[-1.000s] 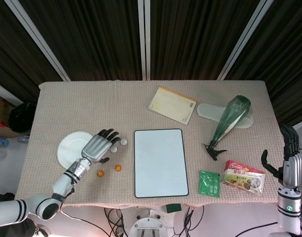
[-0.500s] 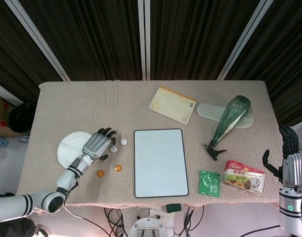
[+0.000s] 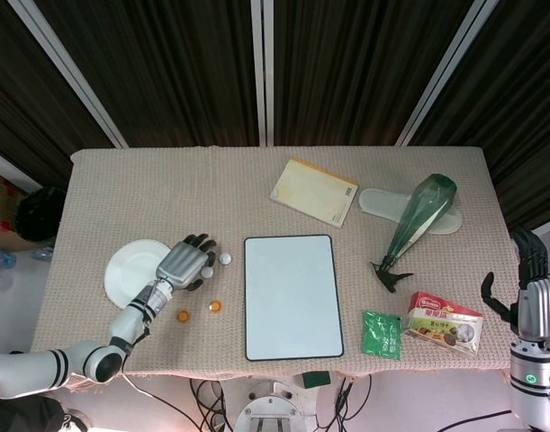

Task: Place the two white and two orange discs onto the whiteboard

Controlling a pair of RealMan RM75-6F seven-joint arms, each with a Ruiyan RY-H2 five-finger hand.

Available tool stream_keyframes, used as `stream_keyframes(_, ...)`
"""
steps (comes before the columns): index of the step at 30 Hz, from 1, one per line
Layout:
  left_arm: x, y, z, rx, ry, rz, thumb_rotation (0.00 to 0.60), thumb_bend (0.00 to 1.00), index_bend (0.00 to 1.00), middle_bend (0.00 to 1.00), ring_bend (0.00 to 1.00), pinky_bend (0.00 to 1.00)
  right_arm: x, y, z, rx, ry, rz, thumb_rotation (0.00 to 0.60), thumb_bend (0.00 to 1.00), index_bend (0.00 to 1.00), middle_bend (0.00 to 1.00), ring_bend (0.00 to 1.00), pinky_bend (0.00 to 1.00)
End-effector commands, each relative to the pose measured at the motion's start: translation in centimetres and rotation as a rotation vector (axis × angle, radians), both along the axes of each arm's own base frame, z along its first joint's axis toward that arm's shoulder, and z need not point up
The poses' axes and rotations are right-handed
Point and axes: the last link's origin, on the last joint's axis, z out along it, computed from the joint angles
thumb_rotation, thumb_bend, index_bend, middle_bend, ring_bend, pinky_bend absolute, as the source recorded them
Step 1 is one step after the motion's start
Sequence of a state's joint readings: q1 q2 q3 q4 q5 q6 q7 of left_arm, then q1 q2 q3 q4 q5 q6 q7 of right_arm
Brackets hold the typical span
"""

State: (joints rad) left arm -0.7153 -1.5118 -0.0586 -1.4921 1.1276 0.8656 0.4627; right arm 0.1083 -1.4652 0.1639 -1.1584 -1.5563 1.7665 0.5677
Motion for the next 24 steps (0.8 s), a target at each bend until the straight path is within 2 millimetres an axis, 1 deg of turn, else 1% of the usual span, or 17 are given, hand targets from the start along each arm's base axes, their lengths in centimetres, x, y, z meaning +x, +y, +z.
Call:
stream_keyframes(1,0.0,0.0,0.0,0.000,0.000,0.003,0.600,0.27,0.43,0.17,0.07,0.16,0.0,-0.1,0.0,0.000,0.000,-0.001,0.600,0.61,0.04,0.00,0.00,0.00)
stream_keyframes(8,0.0,0.0,-0.3,-0.007,-0.006,0.007,0.600,0.30,0.46,0.17,0.07,0.17,-0.2,-0.1,-0.4,0.013,-0.003,-0.009,0.600,0.61,0.04,0.00,0.00,0.00)
stream_keyframes(17,0.1,0.0,-0.2,0.004,-0.025,0.007,0.600,0.31,0.49,0.18,0.07,0.17,-0.4,-0.1,-0.3,0.012,-0.004,-0.010,0.600,0.61,0.04,0.00,0.00,0.00)
stream_keyframes(21,0.9,0.1,0.2,0.006,-0.057,-0.003,0.600,0.31,0.50,0.18,0.07,0.17,-0.4,-0.1,-0.4,0.016,-0.004,-0.008,0.600,0.61,0.04,0.00,0.00,0.00)
stream_keyframes(23,1.6,0.2,0.5,0.002,-0.086,-0.006,0.600,0.31,0.51,0.18,0.07,0.17,-0.4,-0.1,-0.4,0.016,-0.004,-0.008,0.600,0.61,0.04,0.00,0.00,0.00)
stream_keyframes(24,2.3,0.3,0.6,-0.003,-0.111,-0.012,0.600,0.32,0.51,0.18,0.07,0.17,-0.4,-0.1,-0.4,0.016,-0.003,-0.009,0.600,0.61,0.04,0.00,0.00,0.00)
